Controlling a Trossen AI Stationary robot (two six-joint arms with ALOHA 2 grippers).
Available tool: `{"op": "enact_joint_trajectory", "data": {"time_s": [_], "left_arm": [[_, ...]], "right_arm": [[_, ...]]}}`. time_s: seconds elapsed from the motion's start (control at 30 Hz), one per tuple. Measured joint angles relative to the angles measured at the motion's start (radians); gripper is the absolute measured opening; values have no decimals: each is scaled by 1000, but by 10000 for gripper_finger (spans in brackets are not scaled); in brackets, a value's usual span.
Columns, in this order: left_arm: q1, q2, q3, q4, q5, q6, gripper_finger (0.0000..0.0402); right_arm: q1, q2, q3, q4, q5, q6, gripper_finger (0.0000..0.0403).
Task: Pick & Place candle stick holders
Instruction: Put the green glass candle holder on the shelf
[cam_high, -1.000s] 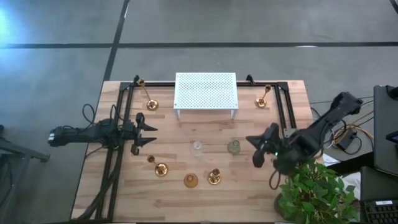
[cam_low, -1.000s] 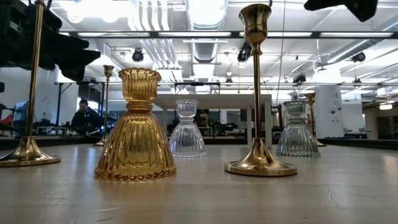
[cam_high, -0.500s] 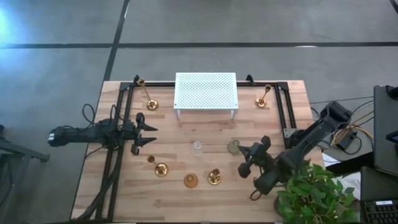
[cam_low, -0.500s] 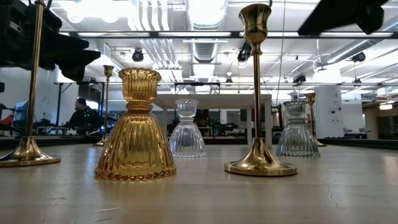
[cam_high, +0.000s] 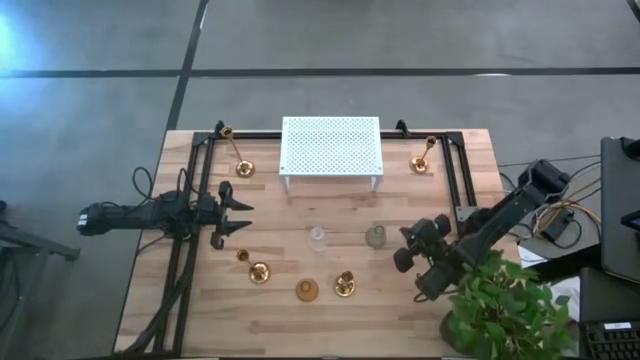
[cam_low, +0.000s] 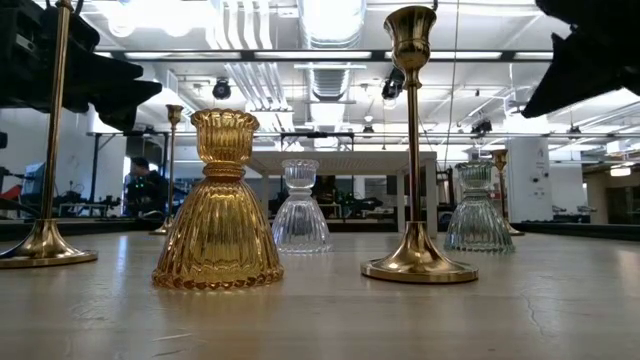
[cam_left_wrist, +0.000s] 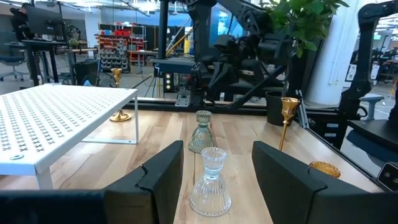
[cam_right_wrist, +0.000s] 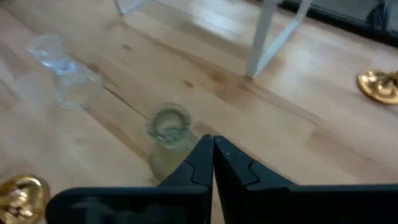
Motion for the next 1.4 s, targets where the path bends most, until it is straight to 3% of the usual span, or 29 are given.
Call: {"op": "enact_joint_trajectory", "data": {"time_s": [0.17,0.27,0.57,0.8,1.03,1.2,1.4], "left_arm": [[0,0,0,0,0,0,197],[0,0,0,0,0,0,197],[0,1,0,0,0,0,197],[0,1,0,0,0,0,197],[0,2,0,0,0,0,197],[0,6,0,0,0,0,197],[0,9,0,0,0,0,197]], "right_arm": [[-27,-146,-95,62,-4,-139,8],[-42,-261,-161,138,-67,-252,8],[-203,-491,-331,424,-143,-614,8],[-314,-512,-484,662,-361,-845,8],[-329,-506,-636,956,-398,-888,8],[-328,-481,-676,1023,-426,-902,8],[-331,-426,-656,1070,-449,-1029,10]]}}
